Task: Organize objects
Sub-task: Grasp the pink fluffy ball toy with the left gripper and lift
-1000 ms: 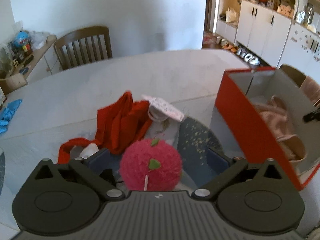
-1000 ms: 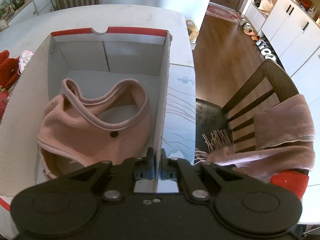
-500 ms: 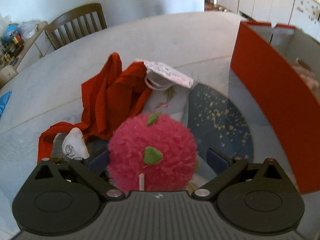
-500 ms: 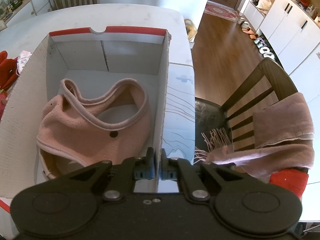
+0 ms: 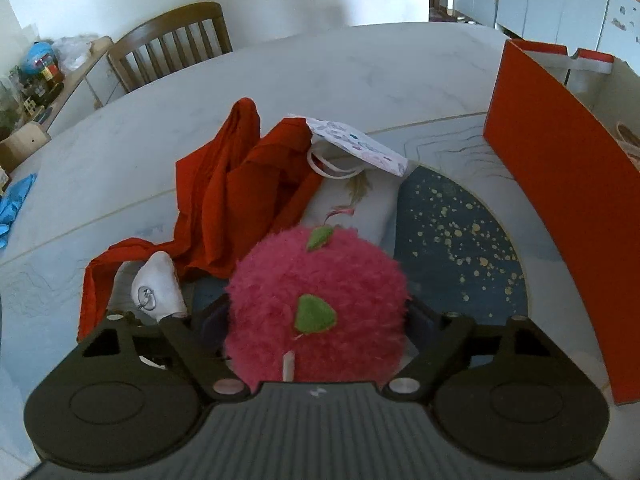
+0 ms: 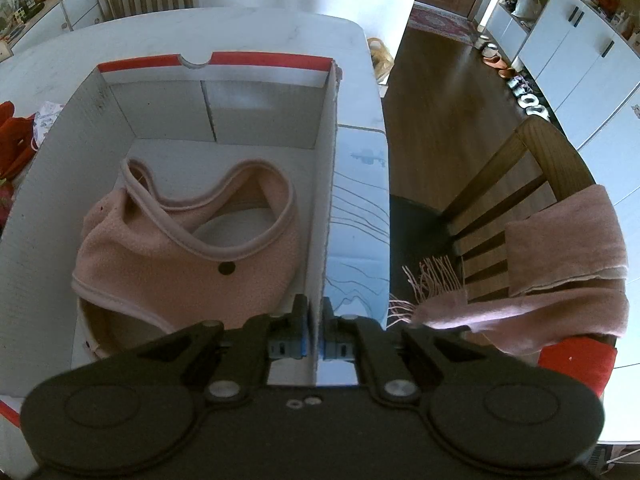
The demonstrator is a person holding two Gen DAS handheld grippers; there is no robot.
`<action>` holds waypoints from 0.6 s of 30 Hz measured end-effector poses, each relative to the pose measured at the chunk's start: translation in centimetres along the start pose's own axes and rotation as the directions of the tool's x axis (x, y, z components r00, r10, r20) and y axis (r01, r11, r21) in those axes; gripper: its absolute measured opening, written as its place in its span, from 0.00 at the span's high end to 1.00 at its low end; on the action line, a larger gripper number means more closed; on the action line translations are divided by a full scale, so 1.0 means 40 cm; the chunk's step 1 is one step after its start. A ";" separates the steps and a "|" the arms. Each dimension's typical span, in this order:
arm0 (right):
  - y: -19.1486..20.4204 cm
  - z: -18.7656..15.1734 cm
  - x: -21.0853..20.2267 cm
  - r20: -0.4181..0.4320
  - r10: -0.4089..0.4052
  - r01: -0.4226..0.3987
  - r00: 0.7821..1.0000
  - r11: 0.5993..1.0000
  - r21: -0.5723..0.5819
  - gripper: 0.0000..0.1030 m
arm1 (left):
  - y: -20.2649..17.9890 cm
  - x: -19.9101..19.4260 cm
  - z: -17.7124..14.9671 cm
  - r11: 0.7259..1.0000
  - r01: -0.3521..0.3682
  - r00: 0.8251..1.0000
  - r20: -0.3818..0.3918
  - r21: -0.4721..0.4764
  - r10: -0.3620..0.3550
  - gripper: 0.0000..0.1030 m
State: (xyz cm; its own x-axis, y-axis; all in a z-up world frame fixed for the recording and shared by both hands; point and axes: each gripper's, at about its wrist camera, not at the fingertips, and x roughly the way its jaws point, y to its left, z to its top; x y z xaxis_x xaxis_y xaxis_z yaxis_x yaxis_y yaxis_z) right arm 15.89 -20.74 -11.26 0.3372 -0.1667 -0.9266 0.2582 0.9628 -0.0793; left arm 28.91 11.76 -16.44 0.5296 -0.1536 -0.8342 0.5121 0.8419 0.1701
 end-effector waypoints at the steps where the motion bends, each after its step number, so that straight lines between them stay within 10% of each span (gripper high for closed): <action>1: 0.000 0.000 0.000 0.000 0.000 0.000 1.000 1.000 0.000 0.96 | 0.001 -0.001 0.001 1.000 -0.002 1.000 -0.001 -0.002 0.002 0.20; 18: 0.003 0.000 0.000 0.002 -0.004 0.004 1.000 1.000 -0.010 0.96 | -0.081 -0.251 0.079 0.992 0.097 0.987 0.117 0.086 -0.107 0.21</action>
State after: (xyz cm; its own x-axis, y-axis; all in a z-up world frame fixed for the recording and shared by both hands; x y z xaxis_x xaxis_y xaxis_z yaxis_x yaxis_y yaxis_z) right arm 15.90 -20.63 -11.26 0.3378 -0.1710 -0.9256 0.2502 0.9643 -0.0868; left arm 24.05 8.94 -6.97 0.5471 -0.3019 -0.7807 0.6173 0.7755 0.1326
